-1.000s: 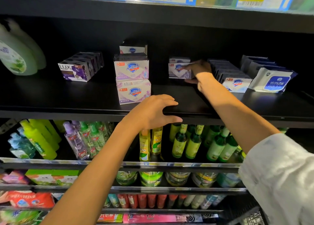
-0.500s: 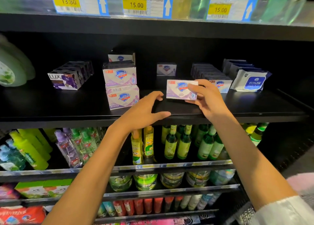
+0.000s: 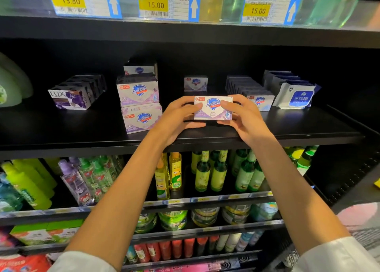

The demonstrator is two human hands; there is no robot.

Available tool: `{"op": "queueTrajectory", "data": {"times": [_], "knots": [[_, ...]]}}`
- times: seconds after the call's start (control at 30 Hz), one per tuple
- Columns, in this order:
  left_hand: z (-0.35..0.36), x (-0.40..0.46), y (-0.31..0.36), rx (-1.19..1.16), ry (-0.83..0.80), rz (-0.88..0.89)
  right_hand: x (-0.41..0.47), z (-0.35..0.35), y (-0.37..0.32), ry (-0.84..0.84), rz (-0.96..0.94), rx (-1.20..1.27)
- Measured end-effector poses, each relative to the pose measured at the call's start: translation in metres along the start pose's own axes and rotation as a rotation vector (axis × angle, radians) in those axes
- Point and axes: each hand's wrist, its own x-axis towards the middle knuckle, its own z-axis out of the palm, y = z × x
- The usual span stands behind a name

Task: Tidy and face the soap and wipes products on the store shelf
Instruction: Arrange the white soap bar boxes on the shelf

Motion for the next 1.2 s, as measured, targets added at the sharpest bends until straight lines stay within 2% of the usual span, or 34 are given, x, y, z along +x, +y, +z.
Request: {"op": "queueTrajectory", "data": {"times": [0.43,0.83,1.2], "knots": [[-0.005,0.001,0.002,-0.136,0.0,-0.017,-0.003,0.003,-0.001,-0.061,-0.064,-0.071],[-0.008,0.003,0.002,-0.107,0.012,0.021,-0.005,0.009,-0.001,-0.064,-0.076,-0.076],[-0.01,0.002,0.0,-0.172,0.0,-0.038,-0.004,0.002,0.004,-0.087,-0.122,-0.039]]}}
